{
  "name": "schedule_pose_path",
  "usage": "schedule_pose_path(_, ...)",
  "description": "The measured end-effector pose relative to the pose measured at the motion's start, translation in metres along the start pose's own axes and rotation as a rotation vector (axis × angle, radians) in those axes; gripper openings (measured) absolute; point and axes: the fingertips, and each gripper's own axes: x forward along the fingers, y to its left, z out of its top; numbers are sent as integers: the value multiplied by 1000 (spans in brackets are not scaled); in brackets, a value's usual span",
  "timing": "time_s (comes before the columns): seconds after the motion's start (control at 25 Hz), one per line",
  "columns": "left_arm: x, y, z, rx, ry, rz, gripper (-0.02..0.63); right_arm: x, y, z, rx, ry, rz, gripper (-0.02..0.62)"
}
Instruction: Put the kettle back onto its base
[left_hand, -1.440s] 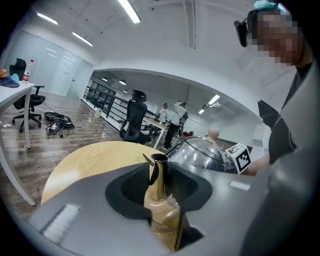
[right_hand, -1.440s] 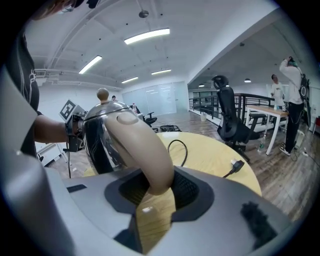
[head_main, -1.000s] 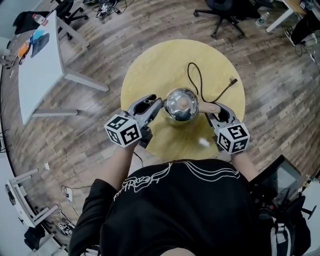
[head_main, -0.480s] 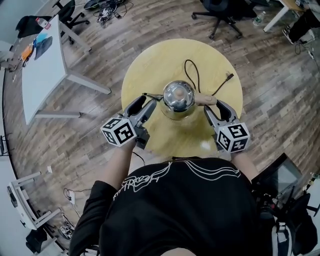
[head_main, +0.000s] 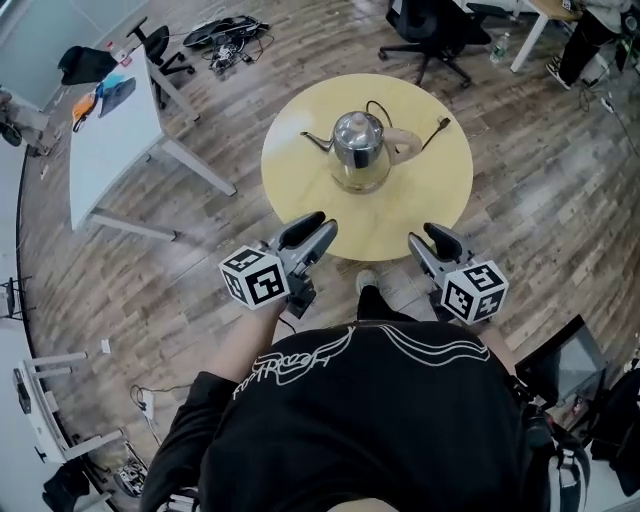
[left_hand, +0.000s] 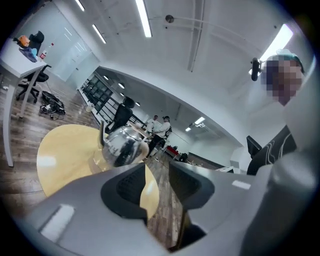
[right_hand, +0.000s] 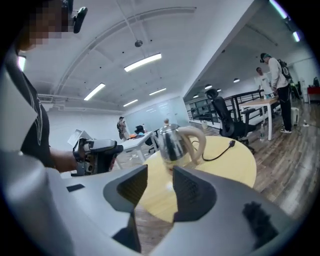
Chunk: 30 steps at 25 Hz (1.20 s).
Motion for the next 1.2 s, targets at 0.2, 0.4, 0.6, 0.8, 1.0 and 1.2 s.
schedule_pose_path(0.2,-42,-84,-34,142,72,-8,20,-66,78,-10,37,-41,97,9)
schedule_pose_path(0.4,-71,-155,-50,150,80,-112,5,-104,127,-9,37,-66,112,6)
schedule_pose_path(0.6,-85,-189,-76,191,150,-126,5,-133,158,-14,33,-52,122,6)
schedule_pose_path(0.8,-85,-199,-86,172,167,-135,5,-149,153,-22,55,-43,85,6)
schedule_pose_path(1.0,-85,-219,-94,187,174,-163,5,-161,159,-31,38,-27,86,6)
schedule_pose_path(1.2,-90,-219,-101,150,185,-156,5,-163,162,-35,43,-32,97,6)
